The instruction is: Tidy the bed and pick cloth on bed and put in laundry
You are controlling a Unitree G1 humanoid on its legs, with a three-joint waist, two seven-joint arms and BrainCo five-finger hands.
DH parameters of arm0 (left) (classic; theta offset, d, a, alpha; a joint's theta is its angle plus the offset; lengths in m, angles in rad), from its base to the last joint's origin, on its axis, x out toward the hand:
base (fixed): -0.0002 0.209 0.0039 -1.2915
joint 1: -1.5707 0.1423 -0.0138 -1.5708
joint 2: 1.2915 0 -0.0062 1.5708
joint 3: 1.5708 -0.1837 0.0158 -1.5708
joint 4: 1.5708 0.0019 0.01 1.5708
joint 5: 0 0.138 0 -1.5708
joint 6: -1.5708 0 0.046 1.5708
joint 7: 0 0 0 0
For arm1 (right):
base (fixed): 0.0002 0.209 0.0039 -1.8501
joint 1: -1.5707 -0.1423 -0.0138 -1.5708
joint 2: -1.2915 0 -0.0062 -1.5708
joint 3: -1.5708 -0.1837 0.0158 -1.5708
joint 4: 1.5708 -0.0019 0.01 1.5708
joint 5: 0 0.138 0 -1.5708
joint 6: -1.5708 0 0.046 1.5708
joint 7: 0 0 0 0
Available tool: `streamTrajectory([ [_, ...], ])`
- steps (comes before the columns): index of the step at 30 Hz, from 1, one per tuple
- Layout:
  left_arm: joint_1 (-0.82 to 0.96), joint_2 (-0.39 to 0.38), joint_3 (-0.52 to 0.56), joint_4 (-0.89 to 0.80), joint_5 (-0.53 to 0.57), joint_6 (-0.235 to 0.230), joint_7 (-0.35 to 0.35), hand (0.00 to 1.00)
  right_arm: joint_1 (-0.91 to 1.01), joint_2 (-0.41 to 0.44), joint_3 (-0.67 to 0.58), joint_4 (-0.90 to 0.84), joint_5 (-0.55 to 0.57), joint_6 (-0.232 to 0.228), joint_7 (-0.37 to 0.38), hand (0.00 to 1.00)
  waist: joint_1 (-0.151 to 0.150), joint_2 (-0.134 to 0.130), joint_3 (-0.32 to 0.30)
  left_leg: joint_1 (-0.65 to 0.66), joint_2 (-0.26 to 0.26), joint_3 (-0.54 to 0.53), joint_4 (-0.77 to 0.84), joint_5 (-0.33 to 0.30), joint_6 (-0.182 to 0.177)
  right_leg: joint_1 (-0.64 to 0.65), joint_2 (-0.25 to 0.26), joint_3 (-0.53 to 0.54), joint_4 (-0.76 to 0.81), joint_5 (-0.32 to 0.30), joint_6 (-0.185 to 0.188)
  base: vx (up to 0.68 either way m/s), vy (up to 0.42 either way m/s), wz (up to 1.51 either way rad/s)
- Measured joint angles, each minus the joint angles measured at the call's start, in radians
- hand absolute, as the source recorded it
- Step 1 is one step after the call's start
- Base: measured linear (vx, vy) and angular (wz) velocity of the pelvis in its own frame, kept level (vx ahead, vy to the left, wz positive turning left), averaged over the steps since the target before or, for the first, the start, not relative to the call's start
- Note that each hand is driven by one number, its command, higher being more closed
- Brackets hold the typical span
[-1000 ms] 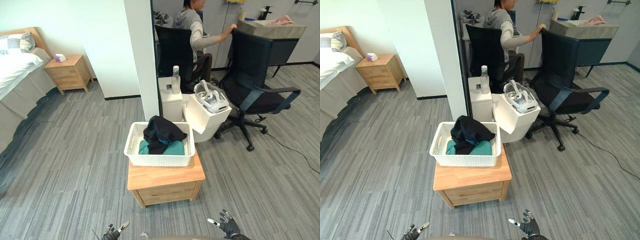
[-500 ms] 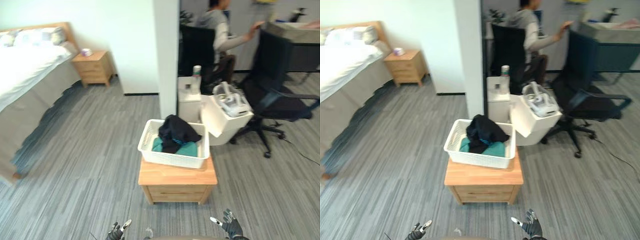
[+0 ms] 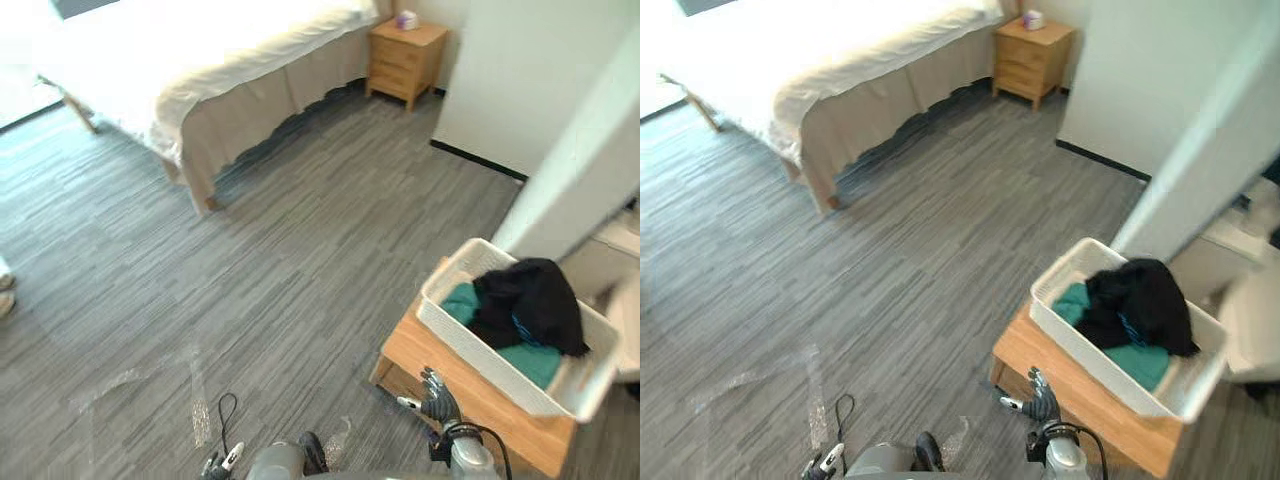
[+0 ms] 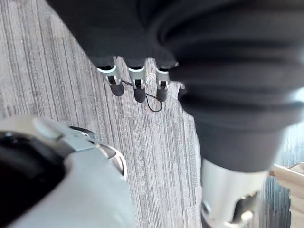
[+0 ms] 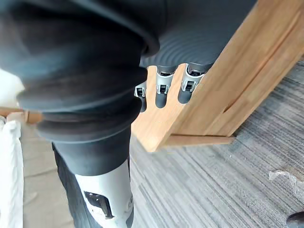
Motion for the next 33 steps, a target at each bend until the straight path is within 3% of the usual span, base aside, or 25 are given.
streamTrajectory([
  [1,-0.020,0.008,-0.062,0.000,0.019,0.000,-0.002,0.00,0.033,-0.002,0.025,-0.032,0.010,-0.004,-0.023,0.00,-0.024,0.014,0.008,0.026,0.001,-0.082,-0.014,0.014,-0.004,-0.056,0.085,0.142,-0.020,-0.017,0.029,0.27,0.006,1.97],
  [3,-0.044,0.001,-0.122,0.002,0.043,0.002,-0.007,0.00,0.057,0.002,0.030,-0.052,0.044,-0.007,-0.042,0.00,-0.053,0.021,0.011,0.042,0.004,-0.194,-0.019,0.031,-0.014,-0.124,0.167,0.309,-0.110,-0.021,0.041,0.28,-0.062,1.95],
  [5,-0.056,0.011,-0.154,0.000,0.064,0.000,-0.022,0.00,0.059,0.000,0.033,-0.049,0.072,-0.010,-0.057,0.00,-0.051,0.023,0.012,0.051,0.015,-0.287,-0.020,0.043,-0.033,-0.153,0.236,0.489,-0.296,-0.013,0.069,0.26,-0.144,1.67],
  [6,-0.056,0.014,-0.160,0.000,0.071,-0.001,-0.023,0.00,0.062,0.001,0.034,-0.048,0.080,-0.010,-0.060,0.00,-0.051,0.019,0.010,0.051,0.016,-0.303,-0.023,0.043,-0.039,-0.152,0.251,0.548,-0.355,0.001,0.083,0.17,-0.181,1.57],
  [7,-0.054,0.029,-0.175,0.000,0.077,-0.010,-0.023,0.00,0.069,0.008,0.037,-0.047,0.097,-0.012,-0.069,0.00,-0.051,-0.003,0.000,0.053,0.003,-0.308,-0.041,0.046,-0.056,-0.152,0.260,0.656,-0.456,0.088,0.114,0.16,-0.233,1.44],
  [8,-0.063,0.044,-0.195,0.011,0.084,-0.011,-0.022,0.00,0.070,0.013,0.036,-0.040,0.122,-0.010,-0.073,0.00,-0.045,-0.026,-0.006,0.084,0.000,-0.308,-0.082,0.052,-0.076,-0.150,0.254,0.656,-0.450,0.181,0.076,0.19,-0.240,1.16],
  [9,-0.061,0.040,-0.193,0.012,0.080,-0.014,-0.021,0.00,0.066,0.011,0.037,-0.034,0.128,-0.010,-0.073,0.00,-0.039,-0.021,-0.006,0.087,0.014,-0.286,-0.099,0.064,-0.094,-0.150,0.259,0.651,-0.457,0.186,0.072,0.16,-0.222,0.58],
  [10,-0.061,0.024,-0.193,0.012,0.081,-0.015,-0.021,0.00,0.047,0.000,0.044,-0.032,0.129,-0.011,-0.073,0.00,-0.038,0.011,-0.004,0.085,0.040,-0.244,-0.120,0.073,-0.106,-0.150,0.274,0.642,-0.475,0.194,0.060,0.11,-0.142,-0.02],
  [13,-0.061,0.006,-0.195,0.036,0.068,-0.014,-0.039,0.00,0.029,-0.017,0.067,-0.015,0.136,-0.005,-0.074,0.00,-0.055,0.041,-0.006,0.088,0.068,-0.229,-0.152,0.086,-0.126,-0.134,0.303,0.643,-0.522,0.219,0.045,0.08,-0.087,-0.09],
  [20,-0.060,0.011,-0.194,0.038,0.054,-0.029,-0.084,0.00,0.052,-0.011,0.066,-0.007,0.165,0.008,-0.071,0.00,-0.049,0.021,-0.013,0.123,0.078,-0.225,-0.189,0.093,-0.137,-0.077,0.310,0.622,-0.583,0.236,0.047,0.04,-0.022,0.05],
  [21,-0.045,0.011,-0.195,0.060,0.069,-0.033,-0.081,0.00,0.068,0.001,0.069,0.026,0.176,-0.029,-0.022,0.00,-0.051,0.019,-0.059,0.138,0.058,-0.186,-0.226,0.126,-0.130,-0.009,0.296,0.624,-0.732,0.328,0.067,0.00,0.000,0.00],
  [26,-0.045,0.010,-0.194,0.060,0.069,-0.033,-0.081,0.00,0.066,0.000,0.068,0.030,0.176,-0.029,-0.022,0.00,-0.051,0.020,-0.059,0.138,0.058,-0.185,-0.226,0.126,-0.130,-0.004,0.296,0.621,-0.737,0.328,0.067,-0.02,-0.020,0.01],
  [31,-0.054,0.006,-0.142,0.058,0.070,-0.031,-0.021,0.00,0.063,-0.010,0.057,0.018,0.221,-0.011,0.107,0.00,-0.049,0.018,-0.041,0.060,0.058,-0.163,-0.136,0.071,-0.129,-0.075,0.282,0.622,-0.656,0.285,0.069,-0.05,-0.011,0.02],
  [33,-0.078,0.004,-0.107,0.053,0.070,-0.032,0.037,0.00,0.061,-0.022,0.058,-0.013,0.245,-0.003,0.188,0.00,-0.047,0.009,0.006,0.009,0.077,-0.048,-0.076,0.057,-0.134,-0.111,0.259,0.598,-0.603,0.271,0.076,-0.05,0.009,0.34],
])
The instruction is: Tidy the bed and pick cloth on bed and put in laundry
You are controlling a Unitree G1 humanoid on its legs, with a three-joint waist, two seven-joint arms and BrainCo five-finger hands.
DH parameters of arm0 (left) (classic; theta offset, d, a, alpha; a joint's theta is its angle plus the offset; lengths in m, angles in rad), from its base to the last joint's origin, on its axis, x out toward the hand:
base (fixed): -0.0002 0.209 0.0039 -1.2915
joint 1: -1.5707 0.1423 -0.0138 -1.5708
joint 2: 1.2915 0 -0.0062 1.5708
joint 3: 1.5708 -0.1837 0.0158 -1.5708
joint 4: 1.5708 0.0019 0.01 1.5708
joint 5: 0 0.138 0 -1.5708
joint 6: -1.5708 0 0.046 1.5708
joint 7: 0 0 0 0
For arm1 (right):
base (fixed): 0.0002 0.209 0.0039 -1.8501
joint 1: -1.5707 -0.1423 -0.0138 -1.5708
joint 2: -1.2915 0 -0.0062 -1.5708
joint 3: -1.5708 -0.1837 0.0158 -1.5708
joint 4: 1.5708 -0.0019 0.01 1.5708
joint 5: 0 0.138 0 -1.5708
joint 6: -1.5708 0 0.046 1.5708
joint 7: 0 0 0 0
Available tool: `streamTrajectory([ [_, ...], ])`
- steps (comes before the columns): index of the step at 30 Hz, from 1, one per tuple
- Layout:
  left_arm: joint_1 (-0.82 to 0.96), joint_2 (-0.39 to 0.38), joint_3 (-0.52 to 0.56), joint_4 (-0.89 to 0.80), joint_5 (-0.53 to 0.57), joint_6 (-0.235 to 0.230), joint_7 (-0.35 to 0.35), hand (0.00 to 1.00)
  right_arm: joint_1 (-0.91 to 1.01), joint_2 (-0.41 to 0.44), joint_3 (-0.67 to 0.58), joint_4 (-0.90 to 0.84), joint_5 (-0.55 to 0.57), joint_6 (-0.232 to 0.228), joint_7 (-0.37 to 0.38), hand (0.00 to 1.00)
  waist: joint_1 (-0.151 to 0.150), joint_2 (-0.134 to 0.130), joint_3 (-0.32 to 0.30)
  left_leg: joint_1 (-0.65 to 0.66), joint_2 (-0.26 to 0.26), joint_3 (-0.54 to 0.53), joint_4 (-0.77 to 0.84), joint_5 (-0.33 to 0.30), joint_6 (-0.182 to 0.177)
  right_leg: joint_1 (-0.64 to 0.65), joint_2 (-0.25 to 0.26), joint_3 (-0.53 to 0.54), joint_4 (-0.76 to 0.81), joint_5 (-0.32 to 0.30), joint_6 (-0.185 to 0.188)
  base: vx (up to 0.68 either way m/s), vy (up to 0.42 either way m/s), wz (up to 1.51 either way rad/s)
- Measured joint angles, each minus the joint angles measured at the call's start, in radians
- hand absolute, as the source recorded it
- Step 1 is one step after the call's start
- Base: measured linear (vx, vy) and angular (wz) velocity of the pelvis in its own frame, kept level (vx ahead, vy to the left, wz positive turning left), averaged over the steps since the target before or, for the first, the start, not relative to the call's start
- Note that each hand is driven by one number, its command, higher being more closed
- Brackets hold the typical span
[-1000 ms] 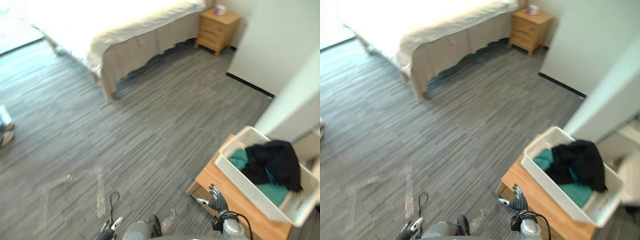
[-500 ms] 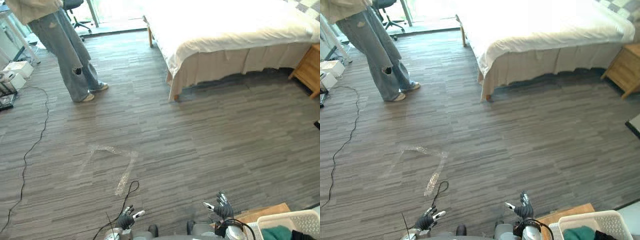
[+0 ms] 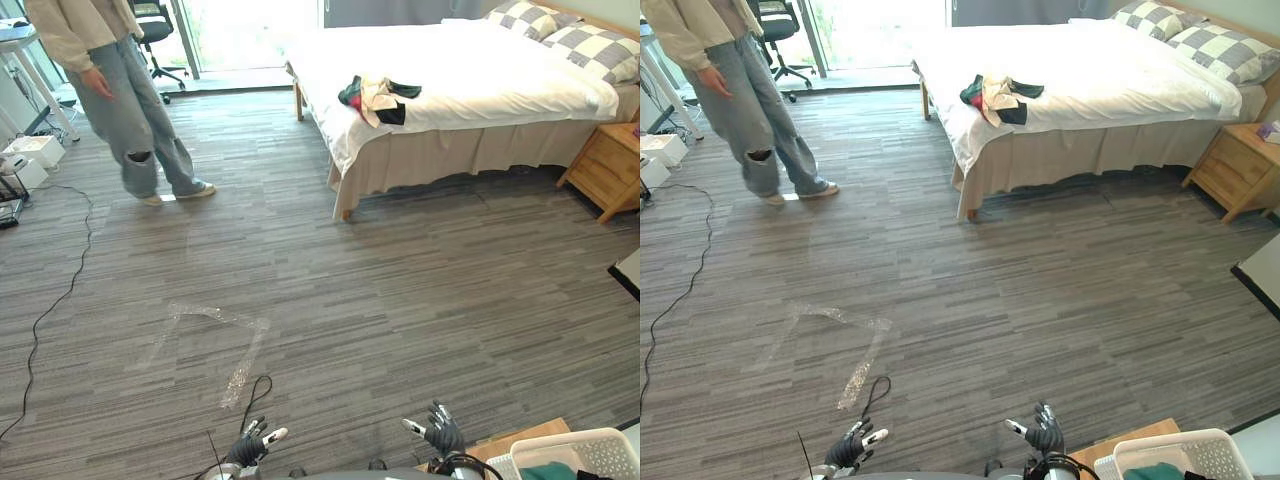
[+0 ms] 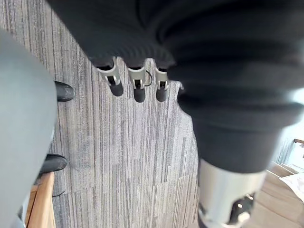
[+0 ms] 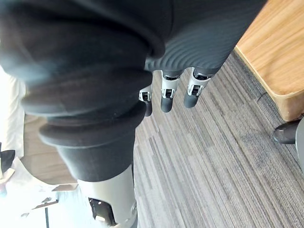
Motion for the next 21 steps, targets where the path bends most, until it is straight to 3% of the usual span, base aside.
streamTrajectory([
  [2,-0.018,-0.015,0.032,-0.033,0.000,-0.011,0.047,0.00,-0.006,-0.020,0.003,-0.037,0.017,0.001,0.053,0.00,0.000,0.021,0.042,-0.069,0.010,0.058,0.090,-0.003,-0.007,-0.047,-0.014,-0.014,0.017,-0.012,-0.019,-0.07,0.029,0.30],
  [3,-0.021,-0.045,0.063,-0.036,-0.002,-0.041,0.082,0.00,-0.021,-0.060,0.012,-0.062,0.037,0.004,0.095,0.00,0.019,0.066,0.084,-0.138,0.077,0.117,0.196,-0.031,-0.014,-0.097,0.025,-0.111,0.190,-0.101,-0.072,-0.08,0.006,0.06],
  [4,-0.020,-0.040,0.072,-0.037,-0.003,-0.057,0.098,0.00,-0.039,-0.067,0.014,-0.063,0.050,0.010,0.109,0.00,0.028,0.075,0.109,-0.183,0.110,0.123,0.296,-0.051,-0.032,-0.119,0.029,-0.157,0.320,-0.142,-0.084,-0.09,-0.060,0.16],
  [5,0.008,-0.008,0.078,-0.062,-0.020,-0.079,0.125,0.00,-0.032,-0.054,0.019,-0.046,0.088,0.016,0.128,0.00,0.046,0.036,0.123,-0.291,0.113,0.110,0.452,-0.104,-0.045,-0.079,0.019,-0.174,0.402,-0.217,-0.076,-0.14,-0.150,0.15],
  [6,0.035,0.017,0.085,-0.090,-0.021,-0.098,0.145,0.00,-0.026,-0.056,0.020,-0.038,0.101,0.019,0.143,0.00,0.067,-0.015,0.099,-0.309,0.100,0.098,0.434,-0.142,-0.047,-0.046,0.008,-0.150,0.369,-0.313,-0.068,-0.20,-0.193,0.11],
  [7,0.037,0.012,0.105,-0.062,-0.031,-0.073,0.153,0.00,-0.057,-0.076,0.020,-0.020,0.104,0.035,0.153,0.00,0.071,0.023,0.129,-0.353,0.131,0.081,0.543,-0.155,-0.001,-0.024,0.033,-0.124,0.392,-0.414,-0.068,-0.17,-0.132,-0.25],
  [8,0.049,-0.005,0.119,-0.053,-0.037,-0.044,0.158,0.00,-0.073,-0.077,0.017,-0.020,0.108,0.043,0.154,0.00,0.079,0.026,0.126,-0.355,0.137,0.088,0.554,-0.163,0.014,-0.025,0.031,-0.114,0.395,-0.427,-0.060,-0.02,0.033,-0.32],
  [9,0.064,-0.016,0.121,-0.053,-0.036,-0.023,0.161,0.00,-0.072,-0.072,0.018,-0.022,0.108,0.044,0.157,0.00,0.079,0.023,0.116,-0.340,0.115,0.107,0.533,-0.175,0.037,-0.023,0.014,-0.104,0.381,-0.427,-0.050,0.23,0.112,-0.28],
  [10,0.081,-0.014,0.122,-0.055,-0.015,-0.002,0.161,0.00,-0.066,-0.056,0.017,-0.025,0.109,0.043,0.158,0.00,0.077,0.008,0.088,-0.307,0.075,0.129,0.468,-0.186,0.052,-0.031,-0.020,-0.109,0.421,-0.426,-0.016,0.33,0.081,-0.18],
  [11,0.089,-0.010,0.130,-0.051,0.009,0.003,0.161,0.00,-0.060,-0.044,0.018,-0.033,0.109,0.042,0.160,0.00,0.076,-0.012,0.086,-0.292,0.052,0.143,0.446,-0.189,0.059,-0.066,-0.057,-0.123,0.525,-0.396,-0.003,0.41,0.038,0.03],
  [12,0.089,-0.006,0.145,-0.051,0.047,0.009,0.161,0.00,-0.045,-0.029,0.021,-0.041,0.109,0.044,0.162,0.00,0.061,-0.027,0.087,-0.266,0.024,0.145,0.439,-0.202,0.086,-0.123,-0.121,-0.167,0.680,-0.347,-0.009,0.43,0.050,0.05],
  [13,0.099,-0.005,0.147,-0.053,0.086,0.009,0.161,0.00,-0.034,-0.023,0.018,-0.050,0.115,0.049,0.158,0.00,0.049,-0.029,0.088,-0.207,0.014,0.153,0.411,-0.214,0.088,-0.167,-0.160,-0.180,0.829,-0.243,-0.026,0.41,0.080,0.02],
  [15,0.101,0.007,0.125,-0.054,0.125,0.008,0.160,0.00,-0.031,-0.031,0.017,-0.056,0.122,0.050,0.154,0.00,0.041,-0.023,0.092,-0.086,0.014,0.157,0.346,-0.224,0.082,-0.216,-0.169,-0.186,0.963,-0.236,-0.038,0.43,0.084,-0.24],
  [17,0.089,0.016,0.099,-0.055,0.142,-0.004,0.155,0.00,-0.026,-0.031,0.022,-0.071,0.139,0.038,0.156,0.00,0.020,-0.012,0.099,0.024,0.029,0.163,0.268,-0.229,0.068,-0.271,-0.149,-0.221,0.928,-0.271,-0.038,0.43,0.035,-0.20],
  [19,0.064,0.032,0.092,-0.060,0.140,-0.002,0.132,0.00,-0.026,-0.033,0.023,-0.095,0.154,0.034,0.156,0.00,-0.008,0.001,0.106,0.143,0.075,0.189,0.189,-0.227,0.048,-0.346,-0.097,-0.330,0.659,-0.272,-0.039,0.51,-0.037,-0.20],
  [20,0.055,0.034,0.083,-0.062,0.140,-0.002,0.124,0.00,-0.022,-0.033,0.022,-0.100,0.157,0.035,0.156,0.00,-0.011,0.000,0.107,0.163,0.083,0.200,0.172,-0.224,0.043,-0.361,-0.087,-0.356,0.559,-0.243,-0.036,0.52,-0.073,-0.08],
  [21,0.037,0.044,0.068,-0.064,0.140,-0.002,0.108,0.00,-0.008,-0.033,0.020,-0.108,0.159,0.035,0.156,0.00,-0.015,-0.003,0.108,0.201,0.088,0.215,0.139,-0.223,0.021,-0.378,-0.070,-0.390,0.346,-0.148,-0.028,0.50,-0.092,0.06],
])
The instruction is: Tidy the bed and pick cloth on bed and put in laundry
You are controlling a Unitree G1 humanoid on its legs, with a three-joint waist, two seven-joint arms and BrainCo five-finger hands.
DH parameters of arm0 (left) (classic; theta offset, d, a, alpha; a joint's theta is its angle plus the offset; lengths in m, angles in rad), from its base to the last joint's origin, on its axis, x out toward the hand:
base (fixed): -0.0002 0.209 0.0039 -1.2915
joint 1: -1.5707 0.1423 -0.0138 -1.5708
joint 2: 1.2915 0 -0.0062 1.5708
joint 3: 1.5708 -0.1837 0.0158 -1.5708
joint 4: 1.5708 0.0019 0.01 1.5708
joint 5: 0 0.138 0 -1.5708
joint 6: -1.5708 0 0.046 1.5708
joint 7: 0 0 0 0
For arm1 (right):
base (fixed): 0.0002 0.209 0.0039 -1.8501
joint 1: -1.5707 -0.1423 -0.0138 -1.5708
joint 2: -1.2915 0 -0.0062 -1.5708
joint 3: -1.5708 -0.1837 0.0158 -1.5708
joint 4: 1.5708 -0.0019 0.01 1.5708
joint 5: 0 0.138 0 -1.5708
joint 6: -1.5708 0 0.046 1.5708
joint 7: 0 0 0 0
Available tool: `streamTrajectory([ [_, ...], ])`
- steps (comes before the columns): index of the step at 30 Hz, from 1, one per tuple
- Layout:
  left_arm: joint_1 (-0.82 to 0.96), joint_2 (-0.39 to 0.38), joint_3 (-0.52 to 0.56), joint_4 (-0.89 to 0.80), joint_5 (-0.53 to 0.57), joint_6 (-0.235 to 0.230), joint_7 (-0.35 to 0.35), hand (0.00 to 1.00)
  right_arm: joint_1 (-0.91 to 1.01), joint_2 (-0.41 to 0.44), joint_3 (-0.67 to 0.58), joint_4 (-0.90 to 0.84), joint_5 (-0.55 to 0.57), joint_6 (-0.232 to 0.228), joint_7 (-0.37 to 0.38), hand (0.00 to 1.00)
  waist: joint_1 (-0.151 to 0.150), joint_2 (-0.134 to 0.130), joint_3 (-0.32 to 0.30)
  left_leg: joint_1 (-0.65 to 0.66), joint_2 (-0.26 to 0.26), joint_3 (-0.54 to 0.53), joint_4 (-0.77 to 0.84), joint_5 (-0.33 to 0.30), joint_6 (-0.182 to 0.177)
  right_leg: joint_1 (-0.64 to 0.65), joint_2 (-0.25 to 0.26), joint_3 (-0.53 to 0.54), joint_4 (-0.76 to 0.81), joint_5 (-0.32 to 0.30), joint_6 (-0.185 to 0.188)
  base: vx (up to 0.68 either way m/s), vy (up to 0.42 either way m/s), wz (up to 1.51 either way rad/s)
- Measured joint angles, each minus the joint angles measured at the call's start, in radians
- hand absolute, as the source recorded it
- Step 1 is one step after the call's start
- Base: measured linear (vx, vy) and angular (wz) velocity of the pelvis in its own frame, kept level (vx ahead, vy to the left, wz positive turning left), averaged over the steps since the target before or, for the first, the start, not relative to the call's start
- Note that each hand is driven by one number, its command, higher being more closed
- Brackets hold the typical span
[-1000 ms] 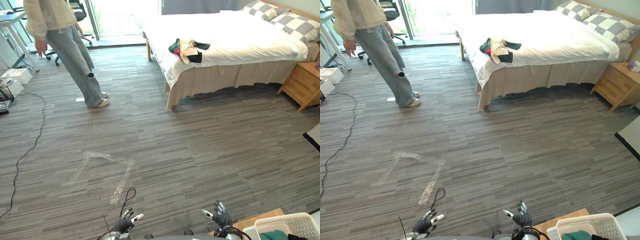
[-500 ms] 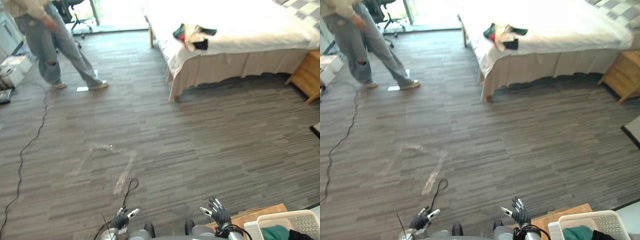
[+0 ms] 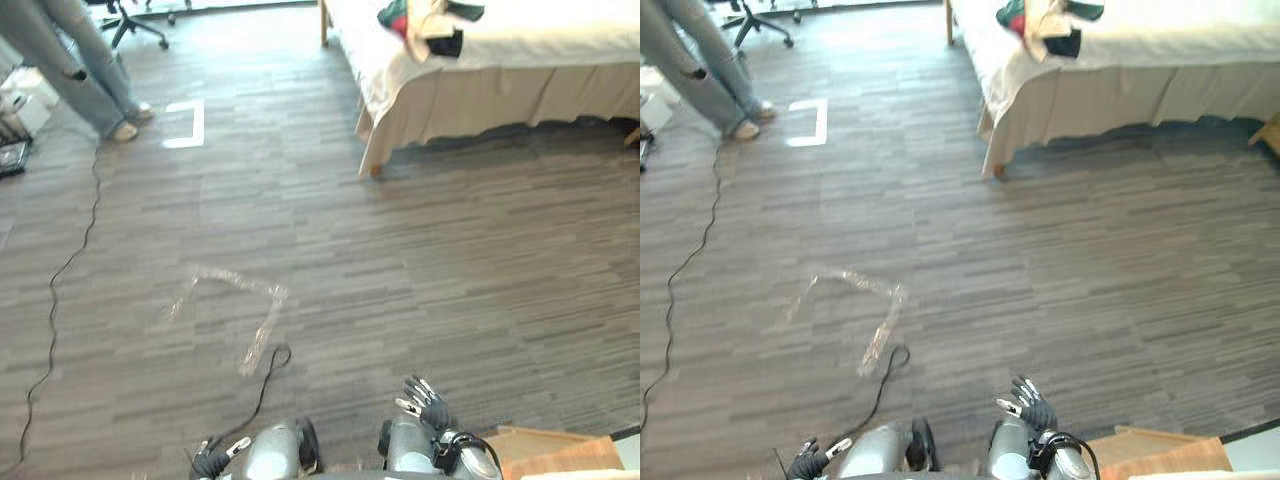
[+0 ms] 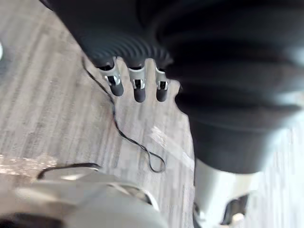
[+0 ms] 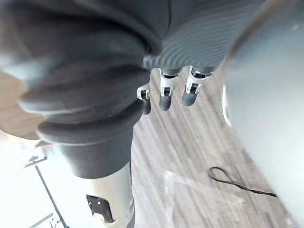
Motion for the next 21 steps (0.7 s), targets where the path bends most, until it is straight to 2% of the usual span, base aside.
streamTrajectory([
  [1,-0.001,0.005,-0.002,-0.002,0.000,-0.002,-0.019,0.00,0.014,0.000,-0.004,-0.005,0.006,0.000,-0.001,0.00,-0.010,-0.010,0.003,0.059,-0.007,0.013,-0.034,-0.005,-0.045,-0.007,0.012,0.002,-0.188,0.100,0.005,0.52,-0.108,0.09],
  [2,0.002,0.004,-0.002,-0.002,0.000,-0.004,-0.025,0.00,0.016,0.000,-0.008,-0.004,0.007,0.003,-0.002,0.00,-0.014,-0.015,0.004,0.086,-0.014,0.018,-0.044,-0.014,-0.065,-0.008,0.009,0.007,-0.231,0.127,0.006,0.59,-0.144,0.03],
  [3,0.021,0.003,-0.002,0.005,-0.001,-0.004,-0.037,0.00,0.030,-0.001,-0.010,-0.004,0.006,0.001,-0.003,0.00,-0.023,-0.027,0.000,0.146,-0.026,0.023,-0.049,-0.042,-0.110,-0.013,-0.001,0.018,-0.238,0.168,-0.020,0.48,-0.134,-0.11],
  [4,0.024,-0.005,0.002,0.012,-0.001,-0.004,-0.035,0.00,0.024,-0.003,-0.012,-0.006,0.006,0.001,-0.005,0.00,-0.029,-0.010,0.003,0.171,-0.013,0.027,-0.046,-0.056,-0.122,-0.020,0.008,0.026,-0.196,0.231,-0.055,0.63,-0.181,-0.30],
  [5,0.035,-0.010,0.002,0.013,0.000,-0.006,-0.036,0.00,0.010,-0.003,-0.023,-0.006,0.008,0.001,-0.008,0.00,-0.041,0.006,-0.017,0.170,0.008,0.045,-0.009,-0.055,-0.122,-0.075,0.013,0.025,-0.075,0.228,-0.067,0.61,-0.211,-0.45],
  [6,0.041,-0.012,0.003,0.012,0.001,-0.010,-0.033,0.00,0.009,-0.004,-0.029,-0.017,0.007,0.004,-0.007,0.00,-0.045,0.015,-0.029,0.143,0.046,0.045,0.092,-0.053,-0.119,-0.107,0.018,0.015,0.012,0.208,-0.097,0.59,-0.231,-0.52],
  [7,0.040,-0.017,0.002,0.013,0.001,-0.009,-0.033,0.00,0.008,-0.006,-0.042,-0.016,0.007,0.005,-0.007,0.00,-0.046,0.028,-0.028,0.128,0.073,0.043,0.158,-0.045,-0.118,-0.109,0.024,0.001,0.043,0.193,-0.119,0.57,-0.222,-0.78],
  [8,0.042,-0.024,-0.001,0.027,0.002,-0.013,-0.035,0.00,0.006,-0.008,-0.072,-0.014,0.011,0.015,-0.003,0.00,-0.040,0.063,-0.037,0.089,0.137,0.039,0.311,0.008,-0.111,-0.101,0.059,-0.009,0.074,0.157,-0.174,0.59,-0.187,-0.95],
  [9,0.037,-0.030,-0.001,0.049,0.002,-0.023,-0.036,0.00,-0.005,-0.016,-0.070,-0.010,0.015,0.020,0.003,0.00,-0.044,0.085,-0.042,0.026,0.195,0.000,0.482,0.127,-0.116,-0.077,0.115,0.008,0.067,0.124,-0.213,0.60,-0.159,-0.98],
  [10,0.036,-0.033,-0.001,0.051,0.003,-0.032,-0.036,0.00,-0.012,-0.014,-0.066,-0.003,0.014,0.020,0.008,0.00,-0.046,0.092,-0.042,-0.015,0.212,-0.035,0.574,0.128,-0.128,-0.058,0.141,0.016,0.049,0.115,-0.220,0.71,-0.173,-0.91],
  [11,0.034,-0.037,0.005,0.049,0.012,-0.056,-0.035,0.00,-0.019,-0.015,-0.067,0.016,-0.007,0.020,0.028,0.00,-0.043,0.094,-0.038,-0.116,0.223,-0.099,0.752,0.080,-0.140,0.004,0.193,0.045,-0.010,0.110,-0.224,0.57,-0.127,-0.76],
  [12,0.034,-0.040,0.013,0.043,0.012,-0.065,-0.035,0.00,-0.021,-0.021,-0.068,0.034,-0.024,0.021,0.040,0.00,-0.041,0.083,-0.032,-0.196,0.203,-0.145,0.844,0.037,-0.152,0.092,0.220,0.069,-0.079,0.111,-0.223,0.68,-0.128,-0.69],
  [13,0.034,-0.046,0.022,0.034,0.010,-0.066,-0.039,0.00,-0.017,-0.025,-0.068,0.041,-0.033,0.020,0.048,0.00,-0.038,0.075,-0.027,-0.225,0.183,-0.157,0.854,0.023,-0.134,0.147,0.225,0.077,-0.115,0.113,-0.220,0.53,-0.074,-0.47],
  [15,0.037,-0.061,0.049,-0.005,-0.005,-0.083,-0.054,0.00,0.010,-0.036,-0.069,0.026,-0.060,0.019,0.072,0.00,0.001,0.057,-0.022,-0.353,0.107,-0.142,0.746,-0.006,-0.082,0.311,0.231,0.122,-0.228,0.106,-0.206,0.48,-0.064,-0.39],
  [17,0.039,-0.075,0.059,-0.029,-0.035,-0.094,-0.058,0.00,0.010,-0.044,-0.068,0.020,-0.073,0.018,0.082,0.00,0.026,0.057,-0.022,-0.432,0.074,-0.102,0.604,-0.005,-0.072,0.370,0.235,0.157,-0.286,0.100,-0.196,0.34,-0.036,-0.44],
  [18,0.040,-0.082,0.071,-0.030,-0.061,-0.098,-0.059,0.00,-0.004,-0.044,-0.068,0.023,-0.091,0.016,0.090,0.00,0.034,0.057,-0.022,-0.480,0.058,-0.041,0.395,0.010,-0.066,0.429,0.241,0.168,-0.335,0.080,-0.169,0.43,-0.032,-0.35],
  [20,0.042,-0.082,0.072,-0.030,-0.070,-0.097,-0.057,0.00,-0.005,-0.036,-0.062,0.025,-0.112,0.005,0.092,0.00,0.038,0.057,-0.022,-0.505,0.045,0.028,0.201,0.064,-0.045,0.497,0.256,0.160,-0.383,0.062,-0.164,0.46,0.018,0.02],
  [21,0.048,-0.082,0.071,-0.033,-0.071,-0.097,-0.057,0.00,0.002,-0.035,-0.062,0.026,-0.126,0.002,0.092,0.00,0.042,0.057,-0.022,-0.514,0.036,0.081,0.093,0.112,-0.040,0.550,0.276,0.155,-0.414,0.051,-0.157,0.60,0.079,0.20],
])
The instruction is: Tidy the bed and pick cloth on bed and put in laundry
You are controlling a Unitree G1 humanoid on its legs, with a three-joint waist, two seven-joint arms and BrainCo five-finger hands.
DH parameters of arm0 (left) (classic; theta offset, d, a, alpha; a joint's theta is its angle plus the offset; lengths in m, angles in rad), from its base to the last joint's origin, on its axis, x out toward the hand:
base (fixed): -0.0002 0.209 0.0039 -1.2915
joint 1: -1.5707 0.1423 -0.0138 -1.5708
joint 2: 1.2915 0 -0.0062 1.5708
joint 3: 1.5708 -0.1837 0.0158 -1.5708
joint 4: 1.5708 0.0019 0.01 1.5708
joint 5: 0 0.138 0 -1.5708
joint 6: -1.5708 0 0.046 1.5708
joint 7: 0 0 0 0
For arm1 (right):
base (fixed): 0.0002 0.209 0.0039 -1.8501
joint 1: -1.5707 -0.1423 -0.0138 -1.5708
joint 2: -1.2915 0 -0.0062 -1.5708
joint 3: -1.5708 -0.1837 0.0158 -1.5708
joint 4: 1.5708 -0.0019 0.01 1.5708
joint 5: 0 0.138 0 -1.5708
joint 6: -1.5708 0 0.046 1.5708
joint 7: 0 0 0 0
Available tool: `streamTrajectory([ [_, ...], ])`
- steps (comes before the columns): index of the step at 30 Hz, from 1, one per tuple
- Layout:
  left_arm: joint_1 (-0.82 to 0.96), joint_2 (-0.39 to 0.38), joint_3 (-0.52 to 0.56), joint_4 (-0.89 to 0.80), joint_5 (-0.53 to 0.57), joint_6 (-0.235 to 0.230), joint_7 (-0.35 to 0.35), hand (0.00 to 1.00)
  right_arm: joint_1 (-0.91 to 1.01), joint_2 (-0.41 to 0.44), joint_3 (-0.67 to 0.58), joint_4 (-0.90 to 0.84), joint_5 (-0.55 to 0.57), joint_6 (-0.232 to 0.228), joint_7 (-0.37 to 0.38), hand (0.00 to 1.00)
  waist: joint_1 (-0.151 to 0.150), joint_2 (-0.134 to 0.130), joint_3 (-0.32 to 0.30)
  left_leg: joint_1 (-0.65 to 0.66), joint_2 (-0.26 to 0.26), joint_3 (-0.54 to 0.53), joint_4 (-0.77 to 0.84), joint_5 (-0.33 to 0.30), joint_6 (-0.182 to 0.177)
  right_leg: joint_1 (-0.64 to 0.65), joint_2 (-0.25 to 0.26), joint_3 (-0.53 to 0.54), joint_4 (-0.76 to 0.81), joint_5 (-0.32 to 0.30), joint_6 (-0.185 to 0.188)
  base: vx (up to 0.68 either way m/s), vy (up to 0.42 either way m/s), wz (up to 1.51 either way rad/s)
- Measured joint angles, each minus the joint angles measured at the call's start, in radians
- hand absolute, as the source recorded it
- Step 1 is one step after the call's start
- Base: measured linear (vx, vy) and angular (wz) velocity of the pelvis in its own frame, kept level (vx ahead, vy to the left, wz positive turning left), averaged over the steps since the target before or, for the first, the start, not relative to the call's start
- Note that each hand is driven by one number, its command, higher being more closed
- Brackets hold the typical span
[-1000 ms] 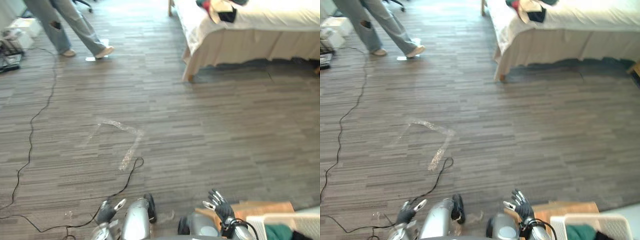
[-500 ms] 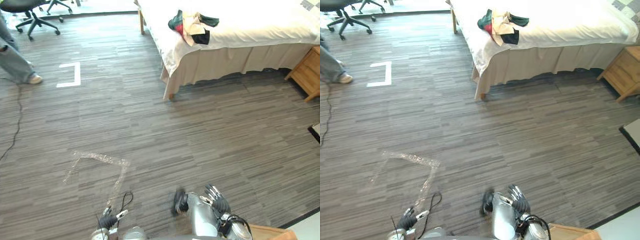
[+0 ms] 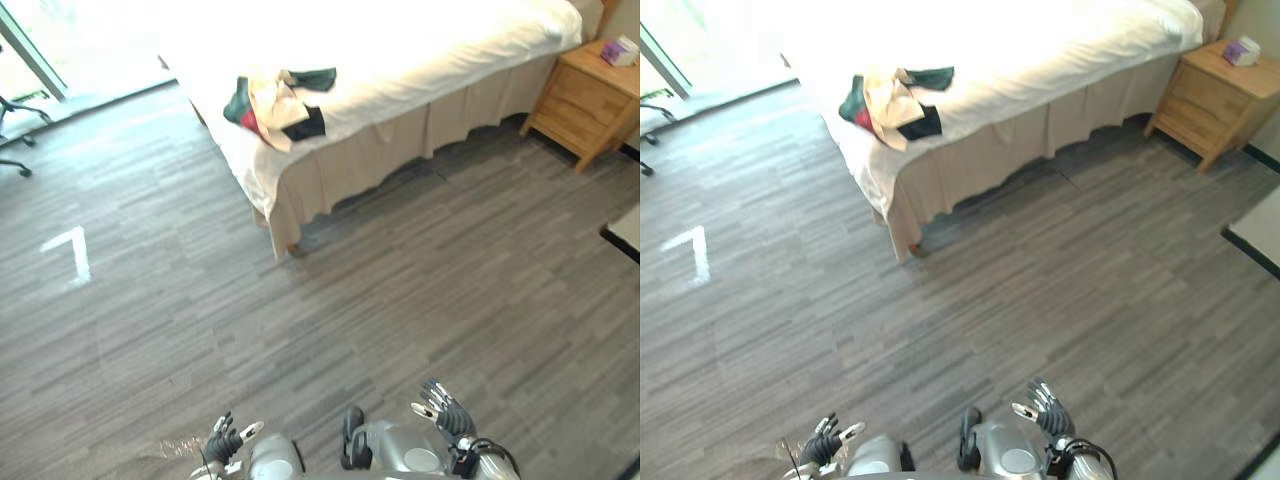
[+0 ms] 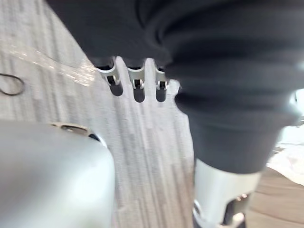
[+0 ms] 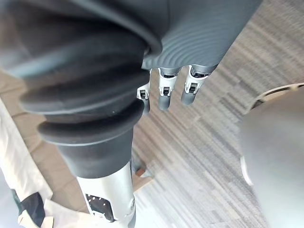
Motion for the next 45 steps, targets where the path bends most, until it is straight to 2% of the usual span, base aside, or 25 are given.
streamTrajectory([
  [3,0.021,-0.001,0.004,-0.003,0.000,0.021,0.001,0.00,-0.020,-0.011,-0.005,0.000,-0.014,-0.032,-0.002,0.00,0.030,-0.008,-0.019,-0.051,-0.019,0.107,-0.014,0.023,0.050,0.056,0.034,0.014,0.006,-0.064,0.002,0.55,0.100,-0.07],
  [4,0.031,0.004,0.009,0.001,0.001,0.040,0.003,0.00,-0.020,-0.007,-0.005,0.001,-0.019,-0.041,-0.007,0.00,0.028,-0.028,-0.036,-0.042,-0.053,0.136,0.000,0.025,0.142,0.049,0.015,-0.021,0.069,-0.128,0.027,0.78,0.135,-0.05],
  [5,0.031,0.009,0.007,0.011,0.003,0.051,0.003,0.00,-0.020,-0.007,-0.002,0.001,-0.025,-0.042,-0.010,0.00,0.024,-0.035,-0.042,-0.028,-0.077,0.150,0.007,0.033,0.190,0.038,0.005,-0.043,0.130,-0.155,0.056,0.68,0.137,0.19],
  [6,0.031,0.012,0.005,0.044,0.014,0.076,0.003,0.00,-0.017,-0.010,0.003,0.002,-0.037,-0.042,-0.020,0.00,0.019,-0.012,-0.055,0.025,-0.101,0.146,-0.030,0.073,0.277,-0.024,-0.002,-0.105,0.370,-0.186,0.115,0.65,0.125,0.42],
  [7,0.022,0.034,-0.001,0.064,0.027,0.089,0.001,0.00,-0.012,0.007,0.002,0.014,-0.038,-0.037,-0.035,0.00,0.010,-0.050,-0.058,0.061,-0.133,0.079,-0.049,0.133,0.316,-0.125,-0.077,-0.128,0.670,-0.150,0.128,0.63,0.127,0.68],
  [9,0.011,0.073,-0.061,0.077,0.071,0.096,0.001,0.00,-0.003,0.023,0.007,0.013,-0.038,-0.036,-0.051,0.00,-0.018,-0.070,-0.060,0.147,-0.191,0.006,-0.089,0.124,0.278,-0.221,-0.179,-0.097,0.891,-0.179,0.133,0.58,0.086,1.25],
  [10,0.003,0.076,-0.083,0.077,0.086,0.096,0.003,0.00,0.004,0.022,0.019,0.009,-0.034,-0.037,-0.059,0.00,-0.027,-0.064,-0.052,0.217,-0.215,-0.046,-0.114,0.117,0.262,-0.254,-0.216,-0.059,0.900,-0.211,0.184,0.56,0.071,1.37],
  [14,-0.065,0.074,-0.119,0.039,0.089,0.097,-0.001,0.00,0.022,0.033,0.095,-0.102,-0.002,-0.040,-0.114,0.00,-0.059,-0.024,-0.033,0.355,-0.211,-0.267,-0.185,0.106,0.223,-0.344,-0.220,0.082,0.597,-0.213,0.219,0.51,-0.101,1.55],
  [16,-0.084,0.072,-0.123,0.024,0.089,0.101,-0.010,0.00,0.025,0.051,0.106,-0.162,0.029,-0.041,-0.185,0.00,-0.055,-0.030,-0.022,0.393,-0.207,-0.351,-0.218,0.089,0.207,-0.391,-0.225,0.164,0.365,-0.103,0.242,0.42,-0.233,1.39],
  [18,-0.061,0.080,-0.117,0.020,0.083,0.112,-0.020,0.00,0.029,0.084,0.115,-0.221,0.035,-0.044,-0.287,0.00,-0.036,-0.073,-0.015,0.444,-0.203,-0.376,-0.215,0.040,0.143,-0.391,-0.244,0.204,0.153,0.038,0.266,0.38,-0.274,0.69],
  [20,-0.015,0.079,-0.076,-0.032,0.068,0.103,-0.004,0.00,0.063,0.098,0.113,-0.326,0.016,-0.066,-0.408,0.00,-0.027,-0.107,-0.027,0.457,-0.185,-0.360,-0.113,-0.067,0.102,-0.397,-0.261,0.208,0.203,0.074,0.204,0.62,-0.451,0.42],
  [23,0.024,0.028,-0.069,-0.033,0.044,0.075,0.005,0.00,0.096,0.067,0.070,-0.587,-0.090,-0.078,-0.562,0.00,-0.037,-0.029,-0.034,0.425,-0.069,-0.287,0.094,-0.170,0.048,-0.406,-0.225,0.159,0.318,0.091,0.155,0.50,-0.306,0.24],
  [24,0.024,0.014,-0.070,-0.034,0.040,0.063,0.003,0.00,0.098,0.059,0.034,-0.681,-0.134,-0.080,-0.613,0.00,-0.054,-0.003,-0.035,0.332,0.005,-0.221,0.299,-0.173,0.034,-0.383,-0.216,0.134,0.322,0.081,0.123,0.35,-0.176,0.62],
  [25,0.030,0.006,-0.067,-0.034,0.025,0.051,0.003,0.00,0.087,0.046,0.013,-0.748,-0.195,-0.080,-0.654,0.00,-0.057,0.009,-0.034,0.296,0.074,-0.138,0.392,-0.174,0.033,-0.328,-0.214,0.104,0.310,0.077,0.107,0.52,-0.244,0.64],
  [26,0.031,0.007,-0.065,-0.033,0.023,0.051,0.002,0.00,0.081,0.043,0.004,-0.780,-0.227,-0.076,-0.665,0.00,-0.056,0.007,-0.033,0.299,0.096,-0.106,0.386,-0.173,0.033,-0.296,-0.219,0.091,0.307,0.072,0.104,0.47,-0.189,0.49],
  [29,0.030,0.010,-0.066,-0.028,0.027,0.037,-0.021,0.00,0.002,-0.042,-0.020,-0.883,-0.333,-0.062,-0.675,0.00,-0.053,-0.003,-0.034,0.298,0.083,-0.032,0.134,-0.102,0.006,-0.175,-0.242,0.052,0.248,0.066,0.108,0.35,-0.072,0.31],
  [30,0.031,0.010,-0.069,-0.024,0.035,0.036,-0.028,0.00,-0.039,-0.098,-0.032,-0.905,-0.351,-0.052,-0.661,0.00,-0.054,0.019,-0.042,0.260,0.086,-0.023,0.049,0.077,0.033,-0.155,-0.226,0.036,0.242,0.045,0.136,0.24,0.021,0.31],
  [31,0.027,0.015,-0.067,-0.009,0.044,0.041,-0.043,0.00,-0.066,-0.142,-0.043,-0.902,-0.351,-0.027,-0.642,0.00,-0.042,0.031,-0.052,0.254,0.093,-0.014,0.048,0.102,0.032,-0.141,-0.217,0.025,0.249,0.016,0.149,0.22,0.033,0.39],
  [32,0.025,0.022,-0.059,-0.007,0.048,0.043,-0.046,0.00,-0.074,-0.156,-0.048,-0.901,-0.350,-0.011,-0.633,0.00,-0.038,0.019,-0.054,0.257,0.077,-0.017,0.032,0.104,0.034,-0.139,-0.229,0.020,0.256,0.016,0.150,0.17,0.064,0.44],
  [34,0.030,0.059,-0.042,-0.005,0.064,0.056,-0.071,0.00,-0.117,-0.195,-0.048,-0.881,-0.363,0.039,-0.605,0.00,-0.031,-0.040,-0.071,0.277,-0.005,-0.044,-0.096,0.155,0.036,-0.142,-0.281,-0.022,0.258,-0.018,0.173,0.11,0.078,0.65],
  [36,0.029,0.073,-0.029,-0.002,0.108,0.070,-0.088,0.00,-0.175,-0.220,-0.042,-0.820,-0.372,0.090,-0.588,0.00,-0.025,-0.066,-0.074,0.307,-0.067,-0.078,-0.209,0.212,0.051,-0.137,-0.318,-0.065,0.263,-0.033,0.187,0.10,0.071,0.88],
  [40,0.040,0.104,-0.034,0.022,0.207,0.092,-0.109,0.00,-0.246,-0.231,0.006,-0.712,-0.437,0.211,-0.591,0.00,0.023,-0.107,-0.059,0.341,-0.136,-0.124,-0.288,0.197,0.070,-0.129,-0.404,-0.110,0.379,-0.082,0.194,0.03,0.041,0.72],
  [41,0.038,0.120,-0.041,0.022,0.216,0.104,-0.112,0.00,-0.255,-0.230,0.029,-0.682,-0.480,0.245,-0.594,0.00,0.021,-0.110,-0.058,0.340,-0.141,-0.160,-0.287,0.196,0.073,-0.146,-0.408,-0.068,0.449,-0.058,0.155,0.10,0.030,1.11],
  [42,0.033,0.145,-0.053,0.022,0.229,0.114,-0.115,0.00,-0.256,-0.231,0.051,-0.652,-0.522,0.275,-0.596,0.00,0.021,-0.107,-0.056,0.349,-0.132,-0.205,-0.282,0.199,0.077,-0.179,-0.397,-0.020,0.536,-0.030,0.101,0.14,0.024,1.18],
  [45,0.032,0.201,-0.056,0.014,0.239,0.153,-0.115,0.00,-0.300,-0.227,0.075,-0.576,-0.640,0.332,-0.591,0.00,0.029,-0.123,-0.053,0.331,-0.126,-0.261,-0.261,0.214,0.086,-0.189,-0.344,0.045,0.401,-0.073,0.140,0.14,-0.017,0.85],
])
